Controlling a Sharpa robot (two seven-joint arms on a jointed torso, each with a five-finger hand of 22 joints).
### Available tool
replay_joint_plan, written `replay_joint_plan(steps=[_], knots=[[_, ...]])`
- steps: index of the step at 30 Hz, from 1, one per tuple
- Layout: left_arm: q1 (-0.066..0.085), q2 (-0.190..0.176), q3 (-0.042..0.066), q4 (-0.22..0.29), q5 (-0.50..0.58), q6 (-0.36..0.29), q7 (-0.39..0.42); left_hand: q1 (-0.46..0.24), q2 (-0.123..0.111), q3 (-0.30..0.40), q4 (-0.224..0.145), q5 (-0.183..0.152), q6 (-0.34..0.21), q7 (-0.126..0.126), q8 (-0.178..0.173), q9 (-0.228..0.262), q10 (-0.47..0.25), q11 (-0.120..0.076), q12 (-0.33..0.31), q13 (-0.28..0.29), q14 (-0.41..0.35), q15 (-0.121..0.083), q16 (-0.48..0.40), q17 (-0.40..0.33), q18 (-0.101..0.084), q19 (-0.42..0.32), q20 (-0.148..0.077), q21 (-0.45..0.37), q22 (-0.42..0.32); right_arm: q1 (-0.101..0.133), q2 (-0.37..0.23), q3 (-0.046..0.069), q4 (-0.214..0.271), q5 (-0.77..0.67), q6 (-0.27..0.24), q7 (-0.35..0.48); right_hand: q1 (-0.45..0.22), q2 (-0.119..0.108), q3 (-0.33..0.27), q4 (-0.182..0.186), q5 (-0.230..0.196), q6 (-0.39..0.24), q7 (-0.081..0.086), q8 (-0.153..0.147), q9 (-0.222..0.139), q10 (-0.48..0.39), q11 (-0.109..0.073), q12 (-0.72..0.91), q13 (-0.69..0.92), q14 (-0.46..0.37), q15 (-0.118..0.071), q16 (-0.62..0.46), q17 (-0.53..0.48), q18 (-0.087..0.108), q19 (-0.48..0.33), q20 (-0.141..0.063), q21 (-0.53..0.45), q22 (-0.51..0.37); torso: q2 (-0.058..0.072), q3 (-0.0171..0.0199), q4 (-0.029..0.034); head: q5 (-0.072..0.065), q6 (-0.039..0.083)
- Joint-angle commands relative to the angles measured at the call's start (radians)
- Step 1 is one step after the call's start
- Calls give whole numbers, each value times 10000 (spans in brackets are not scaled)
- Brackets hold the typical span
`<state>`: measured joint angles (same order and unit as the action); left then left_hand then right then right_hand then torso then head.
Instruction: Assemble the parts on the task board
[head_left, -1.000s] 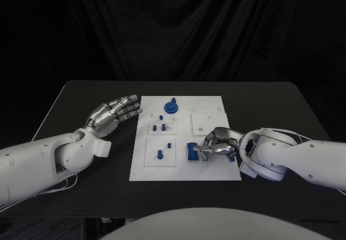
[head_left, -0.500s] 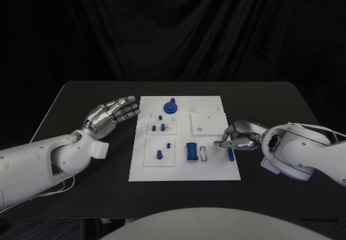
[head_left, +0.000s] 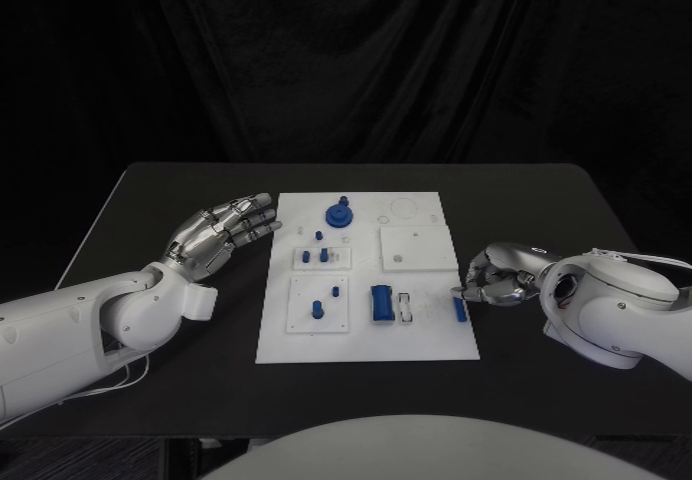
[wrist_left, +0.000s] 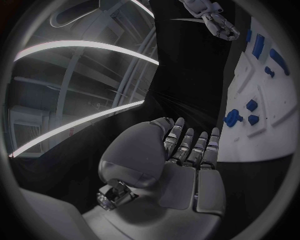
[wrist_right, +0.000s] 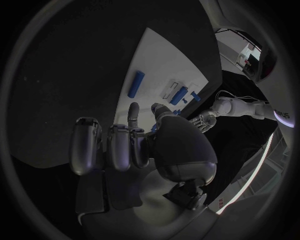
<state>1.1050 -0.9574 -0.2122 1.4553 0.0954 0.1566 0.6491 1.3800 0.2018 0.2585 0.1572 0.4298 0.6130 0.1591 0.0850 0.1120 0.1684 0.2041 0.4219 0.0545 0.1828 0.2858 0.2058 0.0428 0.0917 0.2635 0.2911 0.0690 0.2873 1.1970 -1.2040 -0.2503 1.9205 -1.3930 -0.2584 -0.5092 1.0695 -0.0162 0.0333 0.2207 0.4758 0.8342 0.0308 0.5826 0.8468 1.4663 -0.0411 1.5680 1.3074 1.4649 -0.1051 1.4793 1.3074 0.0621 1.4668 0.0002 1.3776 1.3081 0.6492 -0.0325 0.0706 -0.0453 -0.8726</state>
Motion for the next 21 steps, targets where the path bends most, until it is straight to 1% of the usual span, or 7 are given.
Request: replay_joint_plan(steps=[1, 4, 7, 10, 14, 19, 21], knots=[[-11, 16, 10, -6, 37, -14, 48, -105, 17, 64, -23, 31, 81, 7, 60, 15, 57, 18, 39, 11, 82, -4, 50, 11, -182, 75, 16, 38, 12, -67, 5, 4, -31, -634, -142, -388, 97, -20, -34, 46, 12, 49, 26, -36, -24, 1045, 40, 28, 2634, 783, 56, 77, 1090, -171, 447, 85, 68, 2027, 15, 7, -40, 43, 0], [-11, 27, 10, -25, 37, -12, 44, -112, 9, 77, -26, 32, 83, 9, 63, 15, 65, 24, 48, 12, 94, -2, 65, 13, -178, 194, 15, 74, 125, -102, 27, 4, -63, -656, -200, -331, 110, -36, -43, 49, -4, 66, 25, -33, -30, 1045, 40, 28, 2634, 798, 58, 122, 1171, -183, 463, 87, 119, 2043, 17, 19, -59, 56, 0], [-12, 43, 10, -56, 37, -3, 35, -129, -6, 106, -30, 33, 90, 11, 68, 17, 69, 31, 45, 10, 106, -3, 84, 14, -171, 308, 14, 117, 209, -170, 75, 3, -94, -675, -250, -273, 301, -206, -177, 107, -190, 203, 66, -39, -143, 1045, 136, 28, 2634, 1059, 140, 915, 2634, -50, 151, 196, -524, 1853, 17, 31, -33, 30, 0], [-14, 53, 10, -81, 37, 7, 26, -132, -8, 111, -31, 33, 92, 12, 69, 18, 70, 31, 48, 11, 101, -3, 80, 13, -170, 326, 15, 123, 222, -224, 130, 3, -124, -684, -226, -262, 454, -283, -326, 196, -420, 194, 136, -58, -225, 1045, 183, 28, 2634, 1059, 245, 915, 2634, -72, 134, 276, -424, 1901, 16, 39, -4, -6, 0], [-18, 61, 10, -102, 37, 14, 17, -134, -9, 116, -31, 33, 89, 13, 69, 17, 70, 30, 45, 10, 97, -4, 77, 12, -170, 333, 15, 127, 224, -286, 212, 3, -176, -672, -144, -283, 519, -268, -413, 296, -425, 173, 157, -55, -263, 1045, 204, 28, 2634, 1059, 268, 915, 2634, -166, 296, 304, 16, 2032, 16, 36, -26, 12, 0], [-26, 69, 10, -121, 37, 28, 2, -137, -10, 120, -31, 33, 87, 14, 69, 17, 71, 30, 47, 10, 102, -4, 83, 13, -170, 329, 15, 127, 216, -337, 339, 3, -252, -626, -61, -289, 584, -178, -451, 454, -142, 61, 191, -185, -403, 1045, 230, 28, 2634, 1059, 285, 915, 2634, -223, 405, 319, 300, 2108, 29, 35, -23, -3, 0], [-29, 72, 10, -124, 37, 35, -6, -138, -11, 122, -31, 33, 86, 14, 69, 17, 70, 29, 46, 10, 98, -4, 80, 12, -170, 324, 15, 127, 209, -361, 396, 3, -277, -610, -18, -296, 635, -162, -465, 517, -23, 15, 230, -359, -581, 1045, 268, 28, 2634, 1059, 316, 915, 2634, -228, 412, 337, 333, 2112, 39, 41, -32, -5, 0]])
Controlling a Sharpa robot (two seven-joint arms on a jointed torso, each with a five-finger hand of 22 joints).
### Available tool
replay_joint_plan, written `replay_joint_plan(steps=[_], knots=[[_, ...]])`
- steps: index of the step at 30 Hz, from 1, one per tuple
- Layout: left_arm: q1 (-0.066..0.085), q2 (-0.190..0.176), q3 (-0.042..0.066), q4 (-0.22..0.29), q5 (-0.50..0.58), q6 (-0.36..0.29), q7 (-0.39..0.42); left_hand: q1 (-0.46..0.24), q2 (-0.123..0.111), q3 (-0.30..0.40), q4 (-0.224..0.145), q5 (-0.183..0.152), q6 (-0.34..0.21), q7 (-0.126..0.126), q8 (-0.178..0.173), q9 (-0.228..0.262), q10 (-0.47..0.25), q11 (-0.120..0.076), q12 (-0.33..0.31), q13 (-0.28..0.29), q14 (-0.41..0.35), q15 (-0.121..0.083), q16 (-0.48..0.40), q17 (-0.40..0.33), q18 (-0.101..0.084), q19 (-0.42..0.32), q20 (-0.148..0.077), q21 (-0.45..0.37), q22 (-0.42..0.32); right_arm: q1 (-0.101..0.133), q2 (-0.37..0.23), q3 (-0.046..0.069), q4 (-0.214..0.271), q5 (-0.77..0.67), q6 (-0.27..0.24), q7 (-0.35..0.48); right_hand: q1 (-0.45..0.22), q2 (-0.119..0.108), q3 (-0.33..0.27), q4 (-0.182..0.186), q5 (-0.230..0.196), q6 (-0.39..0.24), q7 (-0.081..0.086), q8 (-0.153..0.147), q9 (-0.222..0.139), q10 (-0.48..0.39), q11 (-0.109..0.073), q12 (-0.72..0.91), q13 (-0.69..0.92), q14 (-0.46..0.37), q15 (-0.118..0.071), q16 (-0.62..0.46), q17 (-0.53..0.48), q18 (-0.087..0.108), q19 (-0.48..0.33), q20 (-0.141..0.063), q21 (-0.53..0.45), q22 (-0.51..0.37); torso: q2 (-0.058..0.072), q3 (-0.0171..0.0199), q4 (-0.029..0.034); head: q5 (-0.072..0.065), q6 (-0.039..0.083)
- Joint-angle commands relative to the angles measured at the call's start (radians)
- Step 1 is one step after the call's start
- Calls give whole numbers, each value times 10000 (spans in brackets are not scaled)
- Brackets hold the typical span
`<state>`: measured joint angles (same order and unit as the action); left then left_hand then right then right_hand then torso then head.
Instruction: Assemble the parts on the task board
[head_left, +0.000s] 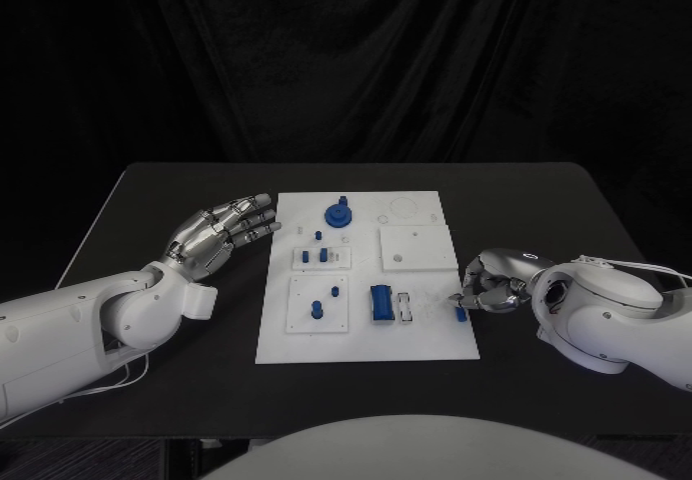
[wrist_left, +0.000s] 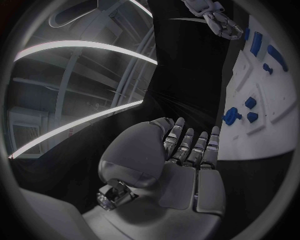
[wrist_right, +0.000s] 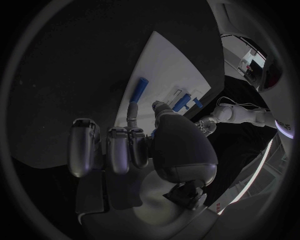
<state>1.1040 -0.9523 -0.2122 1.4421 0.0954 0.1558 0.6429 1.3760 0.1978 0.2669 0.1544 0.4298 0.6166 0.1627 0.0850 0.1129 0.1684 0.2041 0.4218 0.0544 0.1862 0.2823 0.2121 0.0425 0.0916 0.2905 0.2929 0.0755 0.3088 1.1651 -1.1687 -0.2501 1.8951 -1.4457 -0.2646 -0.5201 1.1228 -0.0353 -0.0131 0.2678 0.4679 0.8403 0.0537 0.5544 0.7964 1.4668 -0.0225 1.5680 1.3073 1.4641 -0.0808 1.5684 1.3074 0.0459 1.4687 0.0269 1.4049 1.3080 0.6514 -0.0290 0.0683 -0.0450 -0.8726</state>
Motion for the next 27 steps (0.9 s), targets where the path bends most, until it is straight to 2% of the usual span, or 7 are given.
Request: replay_joint_plan(steps=[1, 4, 7, 10, 23, 25, 27], knots=[[-22, 22, 9, 8, 37, 50, 51, -98, 28, 39, -3, 34, 50, -21, 70, 8, 71, 30, 47, 11, 63, 31, 18, 14, -169, 55, -3, 61, -5, -59, 72, 1, -34, -76, 72, -197, 173, 48, -8, 108, 178, -49, 74, -375, -402, 1040, 156, 27, 2635, 1067, 131, 24, 2634, -70, 395, 110, 90, 2116, 21, 8, -17, -10, 0], [-28, 26, 9, 7, 37, 70, 39, -100, 28, 43, -3, 34, 53, -21, 70, 8, 71, 30, 47, 11, 67, 31, 24, 15, -170, 52, -3, 61, -11, -102, 138, 2, -72, -66, 136, -235, 376, 85, 60, 74, 575, 68, 96, -624, -728, 1040, 169, 27, 2635, 1067, 146, 24, 2634, -168, 562, 139, 516, 2248, 22, 7, -17, -28, 0], [-36, 24, 9, 13, 37, 90, 16, -100, 28, 43, -3, 34, 53, -21, 70, 8, 71, 30, 47, 11, 67, 31, 24, 15, -170, 52, -3, 61, -11, -151, 226, 2, -169, -60, 287, -327, 797, 67, 272, -104, 1514, 160, 114, -967, -1132, 1040, 177, 27, 2635, 1067, 150, 24, 2634, -252, 700, 152, 876, 2359, 10, 5, -9, -26, 0], [-40, 20, 9, 19, 37, 99, -6, -100, 28, 43, -3, 34, 53, -21, 70, 8, 71, 30, 47, 11, 67, 31, 24, 15, -170, 52, -3, 61, -11, -191, 273, 2, -226, -58, 424, -396, 956, 50, 382, -196, 1750, 210, 128, -1104, -1304, 1040, 186, 27, 2635, 1067, 159, 24, 2634, -277, 740, 157, 983, 2391, 11, 8, -9, -13, 0], [-76, 29, 9, 15, 37, 171, -83, -105, 26, 53, -3, 35, 41, -19, 70, 6, 74, 30, 50, 11, 65, 33, 24, 14, -171, 45, -3, 61, -24, -382, 552, 3, -382, -185, 640, -455, 1120, 2, 503, -364, 1459, 462, 109, -1164, -1506, 1040, 178, 27, 2635, 1067, 160, 24, 2634, -273, 730, 169, 992, 2385, -1, -4, -2, -7, 0], [-83, 28, 9, 11, 37, 175, -89, -105, 26, 53, -3, 35, 41, -19, 70, 6, 74, 30, 50, 11, 65, 33, 24, 14, -171, 45, -3, 61, -24, -404, 597, 3, -391, -195, 621, -436, 1091, 7, 495, -366, 1230, 504, 95, -1138, -1514, 1040, 164, 27, 2635, 1067, 148, 24, 2634, -265, 716, 163, 970, 2376, -4, -5, 2, -11, 0], [-90, 27, 9, 4, 37, 180, -95, -107, 27, 57, -3, 35, 40, -18, 70, 6, 73, 31, 48, 11, 64, 33, 24, 14, -171, 48, -3, 62, -23, -418, 647, 3, -403, -202, 616, -430, 923, 33, 416, -268, 611, 550, 92, -1106, -1522, 1040, 161, 27, 2635, 1067, 146, 24, 2634, -264, 710, 160, 969, 2373, -6, -5, 1, -4, 0]])
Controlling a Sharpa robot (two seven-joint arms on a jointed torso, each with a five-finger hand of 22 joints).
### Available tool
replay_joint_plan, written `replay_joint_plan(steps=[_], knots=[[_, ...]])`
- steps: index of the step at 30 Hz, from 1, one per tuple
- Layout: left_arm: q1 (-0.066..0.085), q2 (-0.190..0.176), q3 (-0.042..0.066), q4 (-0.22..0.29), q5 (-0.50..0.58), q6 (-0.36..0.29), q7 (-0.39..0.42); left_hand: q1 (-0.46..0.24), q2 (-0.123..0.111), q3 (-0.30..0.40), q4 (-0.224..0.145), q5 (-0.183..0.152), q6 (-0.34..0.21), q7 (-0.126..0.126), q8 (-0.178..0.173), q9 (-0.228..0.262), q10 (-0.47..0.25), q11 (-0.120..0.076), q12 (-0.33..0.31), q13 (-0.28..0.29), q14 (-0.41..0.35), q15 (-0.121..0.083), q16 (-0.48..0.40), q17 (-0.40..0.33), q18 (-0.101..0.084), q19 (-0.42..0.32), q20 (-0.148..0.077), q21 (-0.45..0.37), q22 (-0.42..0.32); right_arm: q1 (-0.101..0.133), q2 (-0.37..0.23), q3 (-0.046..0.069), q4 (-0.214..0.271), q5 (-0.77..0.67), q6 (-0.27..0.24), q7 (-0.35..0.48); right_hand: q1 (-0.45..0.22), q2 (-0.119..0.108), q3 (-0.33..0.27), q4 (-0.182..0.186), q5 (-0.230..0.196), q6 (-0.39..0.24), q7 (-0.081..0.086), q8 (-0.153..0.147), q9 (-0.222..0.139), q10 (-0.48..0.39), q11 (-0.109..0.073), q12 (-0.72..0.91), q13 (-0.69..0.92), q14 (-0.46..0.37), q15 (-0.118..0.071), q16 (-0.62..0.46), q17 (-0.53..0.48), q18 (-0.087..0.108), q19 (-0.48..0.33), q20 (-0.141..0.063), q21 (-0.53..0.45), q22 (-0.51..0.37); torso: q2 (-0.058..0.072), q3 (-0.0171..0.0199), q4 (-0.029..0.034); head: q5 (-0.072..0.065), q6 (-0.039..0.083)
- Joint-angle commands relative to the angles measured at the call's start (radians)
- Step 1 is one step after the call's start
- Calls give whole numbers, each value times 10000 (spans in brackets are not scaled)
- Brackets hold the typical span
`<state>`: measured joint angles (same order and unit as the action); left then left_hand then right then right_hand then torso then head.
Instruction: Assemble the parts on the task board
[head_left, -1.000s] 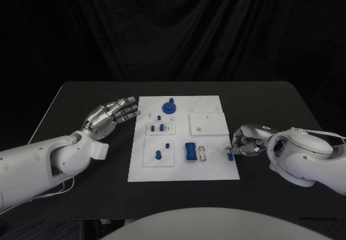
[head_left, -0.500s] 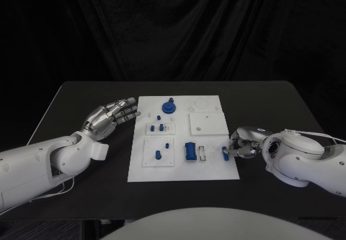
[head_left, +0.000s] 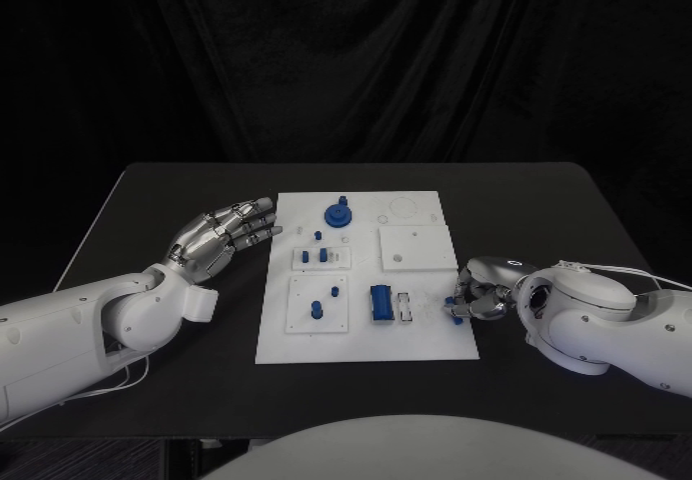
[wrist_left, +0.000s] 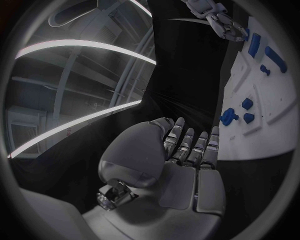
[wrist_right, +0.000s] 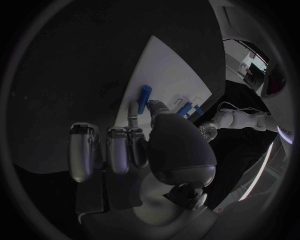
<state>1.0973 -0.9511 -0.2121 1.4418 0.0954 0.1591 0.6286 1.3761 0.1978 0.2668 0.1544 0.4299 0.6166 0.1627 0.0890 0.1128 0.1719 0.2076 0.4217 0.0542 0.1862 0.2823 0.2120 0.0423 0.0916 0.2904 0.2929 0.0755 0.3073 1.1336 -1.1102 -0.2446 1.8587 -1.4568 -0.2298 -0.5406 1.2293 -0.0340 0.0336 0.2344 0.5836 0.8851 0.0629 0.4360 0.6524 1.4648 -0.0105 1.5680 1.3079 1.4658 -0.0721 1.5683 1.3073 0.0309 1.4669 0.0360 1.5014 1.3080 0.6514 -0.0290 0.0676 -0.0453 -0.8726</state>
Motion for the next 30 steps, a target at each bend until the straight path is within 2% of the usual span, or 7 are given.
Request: replay_joint_plan(steps=[1, 8, 9, 11, 18, 25, 30], knots=[[-26, 15, 9, 4, 37, 151, 44, -110, 27, 64, -3, 36, 40, -17, 30, 8, 37, -2, 47, 12, 63, 34, 25, 16, -172, 51, -3, 63, -8, -109, 90, -52, -50, -94, 274, -220, -154, 25, -61, 71, -633, 108, -3, 88, -83, 1060, 39, 28, 2629, 1050, 55, 25, 2635, -115, 728, 67, 9, 2373, -7, -4, 5, 3, 0], [-45, 37, 9, -2, 37, 188, 13, -110, 27, 64, -3, 36, 40, -17, 30, 8, 37, -2, 47, 12, 63, 34, 25, 16, -172, 51, -3, 63, -8, -128, 286, -51, -143, -258, 436, -247, 302, 80, 137, -268, -556, 136, -83, 155, -76, 1060, -32, 28, 2629, 1050, -5, 25, 2635, -97, 697, 25, -40, 2352, -6, -1, 21, -6, 0], [-48, 40, 9, -3, 37, 194, 9, -112, 31, 74, -3, 38, 39, -14, 30, 8, 37, -1, 45, 11, 64, 35, 29, 16, -173, 53, -3, 65, -9, -130, 319, -51, -159, -318, 465, -260, 574, 113, 327, -451, -1195, 124, -104, 156, -83, 1060, -57, 28, 2629, 1050, -34, 25, 2635, -100, 701, -5, -26, 2356, -6, -1, 22, -3, 0], [-55, 44, 9, -6, 37, 207, -1, -113, 33, 78, -3, 39, 28, -13, 28, 6, 37, 0, 46, 11, 61, 36, 26, 15, -174, 56, -3, 65, -7, -138, 392, -50, -197, -428, 515, -292, 844, 12, 538, -710, -1595, 201, -143, 238, -51, 1060, -89, 28, 2629, 1050, -60, 25, 2635, -119, 731, -28, 42, 2380, -4, -3, 18, 4, 0], [-74, 40, 9, -3, 37, 228, -18, -113, 33, 78, -3, 39, 28, -13, 28, 6, 37, 0, 46, 11, 61, 36, 26, 15, -174, 56, -3, 65, -7, -205, 559, -49, -313, -701, 643, -345, 1322, -100, 995, -1212, -1695, 242, -179, 312, -29, 1060, -129, 28, 2629, 1050, -102, 25, 2635, -133, 754, -72, 97, 2398, -2, -4, 15, 21, 0], [-91, 35, 9, -11, 37, 247, -36, -115, 41, 101, -5, 44, 25, -8, 27, 5, 33, 4, 40, 10, 54, 38, 25, 14, -177, 56, -3, 66, -11, -263, 598, -47, -320, -503, 111, 126, 1517, -118, 1635, -1653, -1199, 388, -177, 331, -91, 1060, -131, 28, 2629, 1050, -108, 25, 2635, -156, 790, -84, 180, 2427, -1, -1, -3, 68, 0], [-106, 40, 9, -14, 37, 260, -31, -116, 44, 111, -6, 46, 14, -7, 25, 3, 30, 8, 35, 9, 47, 38, 20, 12, -178, 54, -3, 66, -16, -274, 583, -42, -262, 877, -683, 883, 1033, -210, 2020, -1663, -177, 320, -177, 353, -72, 1060, -140, 28, 2629, 1050, -121, 25, 2635, -187, 843, -98, 293, 2468, -9, -3, 12, 75, 0]])
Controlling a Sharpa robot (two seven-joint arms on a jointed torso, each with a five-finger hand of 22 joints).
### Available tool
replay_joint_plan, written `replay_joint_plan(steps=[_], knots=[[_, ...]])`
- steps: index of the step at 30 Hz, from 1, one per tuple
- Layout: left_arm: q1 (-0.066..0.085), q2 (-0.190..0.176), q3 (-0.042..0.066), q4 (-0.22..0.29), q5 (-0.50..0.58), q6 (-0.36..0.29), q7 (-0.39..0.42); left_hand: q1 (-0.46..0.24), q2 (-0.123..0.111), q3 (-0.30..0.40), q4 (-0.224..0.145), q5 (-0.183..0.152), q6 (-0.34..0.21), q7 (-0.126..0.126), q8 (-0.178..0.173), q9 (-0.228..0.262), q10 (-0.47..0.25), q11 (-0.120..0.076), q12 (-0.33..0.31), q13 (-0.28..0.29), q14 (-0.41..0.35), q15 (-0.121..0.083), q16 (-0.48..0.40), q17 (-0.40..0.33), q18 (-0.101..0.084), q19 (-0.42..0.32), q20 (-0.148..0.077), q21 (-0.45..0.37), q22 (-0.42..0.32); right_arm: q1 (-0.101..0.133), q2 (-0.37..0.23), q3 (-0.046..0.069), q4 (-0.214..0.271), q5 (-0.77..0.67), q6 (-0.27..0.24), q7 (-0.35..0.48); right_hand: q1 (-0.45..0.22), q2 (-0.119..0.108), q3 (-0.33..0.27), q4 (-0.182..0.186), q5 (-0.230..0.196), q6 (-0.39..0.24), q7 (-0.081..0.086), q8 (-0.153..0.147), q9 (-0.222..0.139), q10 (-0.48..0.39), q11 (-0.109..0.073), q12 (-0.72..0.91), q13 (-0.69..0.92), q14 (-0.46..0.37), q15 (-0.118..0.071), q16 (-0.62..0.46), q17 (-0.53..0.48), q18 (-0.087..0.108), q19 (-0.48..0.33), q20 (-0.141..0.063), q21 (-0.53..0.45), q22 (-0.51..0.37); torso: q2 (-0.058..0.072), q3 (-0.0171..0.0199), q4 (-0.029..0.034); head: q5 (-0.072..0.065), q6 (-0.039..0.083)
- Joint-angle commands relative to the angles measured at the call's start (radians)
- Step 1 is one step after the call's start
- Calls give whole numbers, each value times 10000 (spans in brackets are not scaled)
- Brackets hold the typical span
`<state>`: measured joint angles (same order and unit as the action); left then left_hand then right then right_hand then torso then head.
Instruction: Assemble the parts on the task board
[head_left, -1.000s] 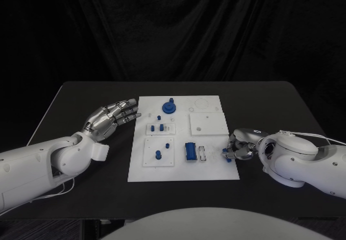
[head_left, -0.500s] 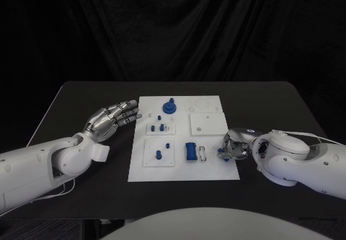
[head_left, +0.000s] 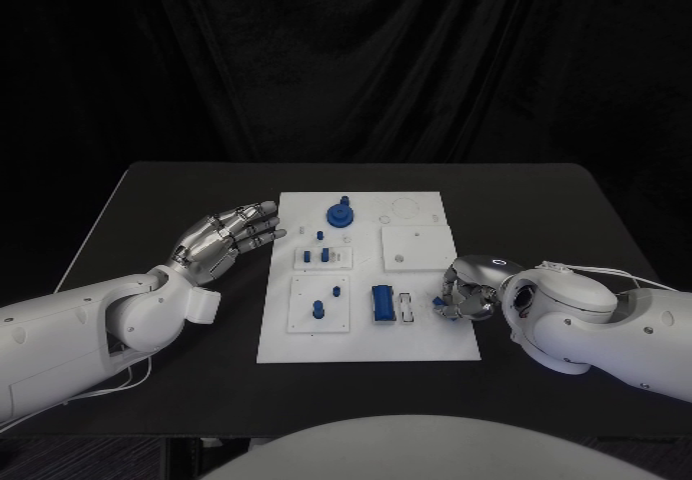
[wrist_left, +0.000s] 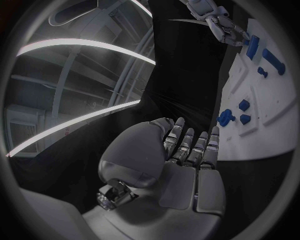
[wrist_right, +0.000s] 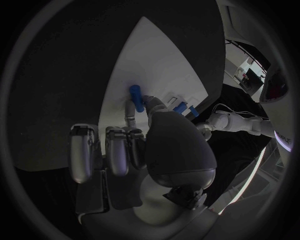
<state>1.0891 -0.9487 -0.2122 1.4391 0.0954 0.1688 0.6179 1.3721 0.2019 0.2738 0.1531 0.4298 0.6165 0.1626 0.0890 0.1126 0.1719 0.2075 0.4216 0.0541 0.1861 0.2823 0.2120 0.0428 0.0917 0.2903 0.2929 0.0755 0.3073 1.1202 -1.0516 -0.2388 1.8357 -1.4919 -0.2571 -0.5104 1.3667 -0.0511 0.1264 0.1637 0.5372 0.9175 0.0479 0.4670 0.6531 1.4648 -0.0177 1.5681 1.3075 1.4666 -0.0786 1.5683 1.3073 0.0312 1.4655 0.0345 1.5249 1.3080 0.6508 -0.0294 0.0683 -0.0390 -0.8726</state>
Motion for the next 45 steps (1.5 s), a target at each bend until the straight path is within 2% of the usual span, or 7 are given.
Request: replay_joint_plan(steps=[1, 3, 5, 15, 29, 39, 45], knots=[[-26, 16, 9, 13, 37, 163, 78, -77, 6, 51, 5, 48, 13, -6, 25, 4, 30, 12, 35, 10, 38, 37, 13, 5, -179, 54, -4, 66, -18, -141, -13, -98, -12, 1558, -571, 750, -373, -49, 1123, -963, 349, -3, -26, 47, -76, 1060, -68, 27, 2633, 1042, -56, 25, 2635, -188, 855, -84, 52, 2466, -3, -1, 4, 20, 0], [-29, 16, 9, 16, 37, 163, 78, -77, 6, 51, 5, 48, 13, -6, 25, 4, 30, 12, 35, 10, 38, 37, 13, 5, -179, 54, -4, 66, -18, -140, -37, -94, 33, 2141, -833, 1036, -631, -87, 1311, -919, 1008, 25, -8, 43, -75, 1060, -55, 27, 2633, 1042, -48, 25, 2635, -192, 862, -82, 68, 2470, 1, -2, 2, 30, 0], [-32, 12, 9, 17, 37, 161, 78, -77, 6, 51, 5, 48, 13, -6, 25, 4, 30, 12, 35, 10, 38, 37, 13, 5, -179, 54, -4, 66, -18, -138, -64, -89, 92, 2691, -1072, 1289, -729, -91, 1388, -900, 1094, 37, -8, 34, -81, 1060, -53, 27, 2633, 1042, -50, 25, 2635, -190, 859, -79, 64, 2468, 4, 1, -2, 38, 0], [-38, 44, 9, -9, 37, 151, 66, -80, 8, 66, 2, 50, 24, -2, 27, 6, 36, 18, 52, 12, 33, 33, 15, 4, -181, 63, -5, 69, -12, -24, -17, -69, 227, 4782, -1607, 2099, -1289, -40, 1590, -653, 870, 53, 0, -103, -184, 1060, -45, 27, 2633, 1042, -39, 25, 2635, -179, 842, -69, 34, 2453, 1, 3, 19, 38, 0], [-40, 93, 9, -34, 37, 164, 51, -80, 8, 66, 2, 50, 24, -2, 27, 6, 36, 18, 52, 12, 33, 33, 15, 4, -181, 63, -5, 69, -12, 8, 355, -66, -77, 4997, -1369, 2023, -1827, 3, 1665, -377, -121, 77, -38, -53, -150, 1060, -73, 27, 2633, 1042, -61, 25, 2635, -152, 797, -83, -47, 2417, 6, -9, 21, 45, 0], [-46, 139, 9, -55, 37, 198, 32, -86, 8, 84, 1, 51, 20, 4, 28, 6, 38, 25, 51, 12, 28, 31, 16, 4, -182, 55, -6, 68, -23, 7, 564, -67, -359, 4489, -1139, 1601, -2394, 13, 1406, 19, -1786, -52, 10, 50, -77, 1060, -32, 27, 2633, 1042, -29, 25, 2635, -126, 750, -61, -133, 2380, 13, -3, 3, 69, 0], [-51, 143, 9, -73, 37, 205, 23, -86, 8, 84, 1, 51, 20, 4, 28, 6, 38, 25, 51, 12, 28, 31, 16, 4, -182, 55, -6, 68, -23, 6, 659, -68, -449, 4422, -1067, 1484, -2727, 67, 1199, 296, -2238, -27, 23, 108, -59, 1060, -20, 27, 2633, 1042, -18, 25, 2635, -118, 737, -48, -159, 2369, 10, -3, -14, 68, 0]])
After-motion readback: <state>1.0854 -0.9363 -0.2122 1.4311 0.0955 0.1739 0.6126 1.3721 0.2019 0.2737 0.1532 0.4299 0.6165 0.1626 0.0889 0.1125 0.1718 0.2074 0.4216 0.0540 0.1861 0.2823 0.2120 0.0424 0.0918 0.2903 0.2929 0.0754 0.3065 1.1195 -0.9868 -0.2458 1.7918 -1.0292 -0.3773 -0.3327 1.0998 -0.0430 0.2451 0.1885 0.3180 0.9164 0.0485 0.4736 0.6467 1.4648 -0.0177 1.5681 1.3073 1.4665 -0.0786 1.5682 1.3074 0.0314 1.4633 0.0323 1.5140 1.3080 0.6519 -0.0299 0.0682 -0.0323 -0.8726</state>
